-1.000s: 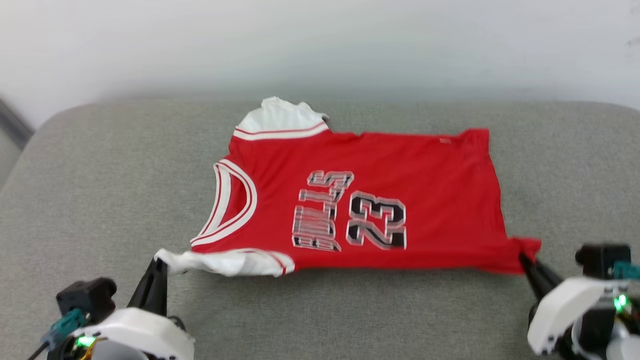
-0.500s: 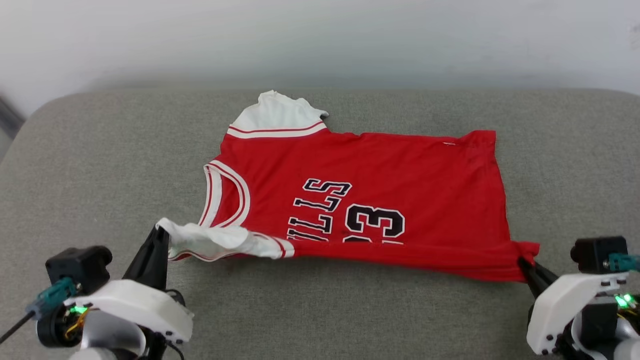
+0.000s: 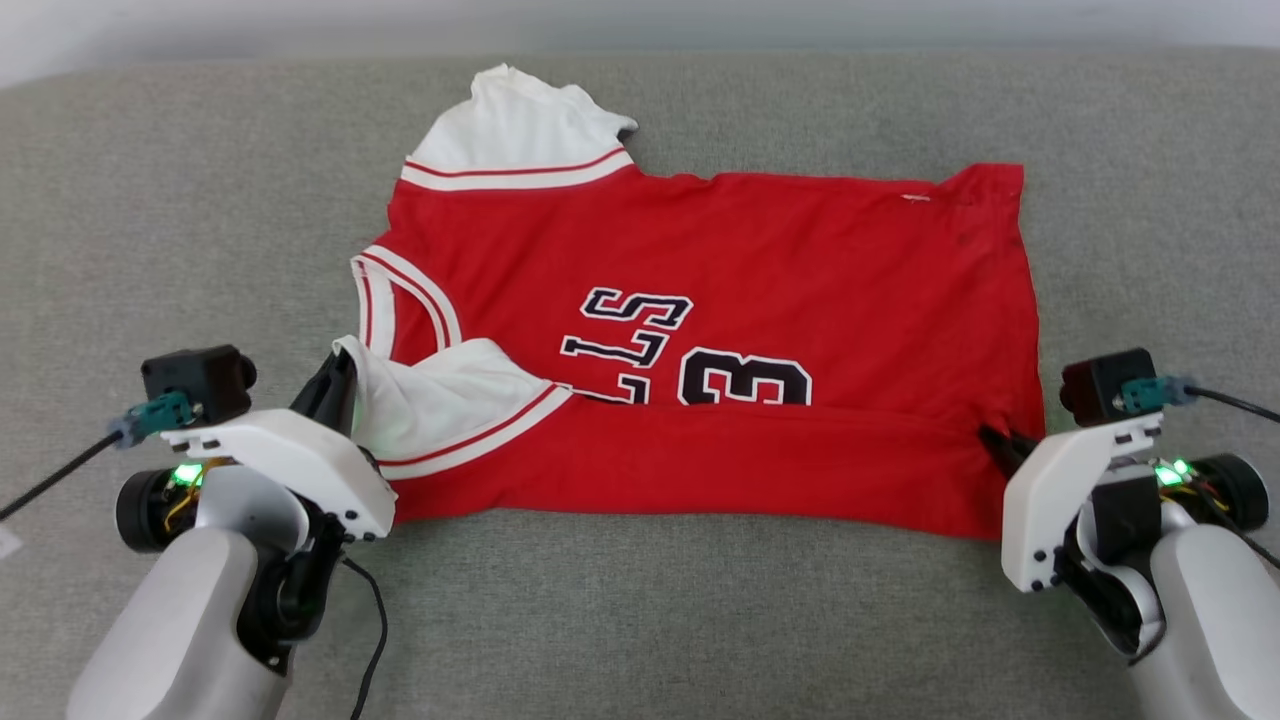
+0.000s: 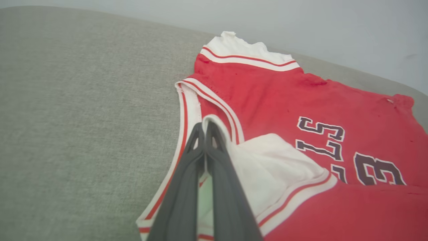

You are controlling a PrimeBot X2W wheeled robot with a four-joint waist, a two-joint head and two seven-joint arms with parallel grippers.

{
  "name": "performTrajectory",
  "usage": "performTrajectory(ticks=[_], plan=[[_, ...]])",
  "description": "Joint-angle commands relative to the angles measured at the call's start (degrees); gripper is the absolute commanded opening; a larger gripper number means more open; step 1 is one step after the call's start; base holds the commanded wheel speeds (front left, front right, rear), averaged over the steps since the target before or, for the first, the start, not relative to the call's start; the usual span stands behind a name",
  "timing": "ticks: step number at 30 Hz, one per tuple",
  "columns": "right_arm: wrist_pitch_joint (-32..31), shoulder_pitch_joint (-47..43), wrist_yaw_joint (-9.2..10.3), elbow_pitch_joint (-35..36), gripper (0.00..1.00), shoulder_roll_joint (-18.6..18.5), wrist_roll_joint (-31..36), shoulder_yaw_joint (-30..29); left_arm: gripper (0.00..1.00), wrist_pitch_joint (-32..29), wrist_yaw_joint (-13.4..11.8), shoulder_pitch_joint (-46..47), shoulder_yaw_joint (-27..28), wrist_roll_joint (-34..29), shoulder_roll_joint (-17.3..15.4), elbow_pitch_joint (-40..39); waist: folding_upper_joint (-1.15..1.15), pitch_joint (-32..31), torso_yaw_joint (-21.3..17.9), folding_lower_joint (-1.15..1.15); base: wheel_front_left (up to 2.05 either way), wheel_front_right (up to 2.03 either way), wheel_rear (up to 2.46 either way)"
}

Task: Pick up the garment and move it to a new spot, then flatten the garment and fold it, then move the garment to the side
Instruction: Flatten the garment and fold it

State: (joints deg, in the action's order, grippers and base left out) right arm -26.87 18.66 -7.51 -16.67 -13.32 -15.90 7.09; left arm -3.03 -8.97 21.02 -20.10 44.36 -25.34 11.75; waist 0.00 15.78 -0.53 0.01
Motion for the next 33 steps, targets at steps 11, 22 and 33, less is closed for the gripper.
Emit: performTrajectory(ticks=[11, 22, 33], plan=[[9.5, 6.1, 0.06, -11.2, 1.0, -0.2, -1.8, 6.4, 1.0, -0.7, 5.3, 7.6, -1.8, 1.8, 3.1, 15.2, 0.0, 2.5, -1.8, -0.01, 0.0, 0.0, 0.0], [27.4, 1.1, 0.04, -3.2, 1.0, -0.5, -2.5, 3.0, 1.0, -0.8, 5.8, 2.8, -0.7, 2.7, -0.9, 12.7, 0.0, -3.5, -2.6, -0.01, 0.0, 0.0, 0.0], [29.7, -6.9, 0.04, 12.3, 1.0, 4.2, 3.0, -4.2, 1.0, -19.8, 2.5, -3.7, -1.0, 7.2, -11.4, -0.8, 0.0, -5.3, -4.9, -0.01, 0.0, 0.0, 0.0]])
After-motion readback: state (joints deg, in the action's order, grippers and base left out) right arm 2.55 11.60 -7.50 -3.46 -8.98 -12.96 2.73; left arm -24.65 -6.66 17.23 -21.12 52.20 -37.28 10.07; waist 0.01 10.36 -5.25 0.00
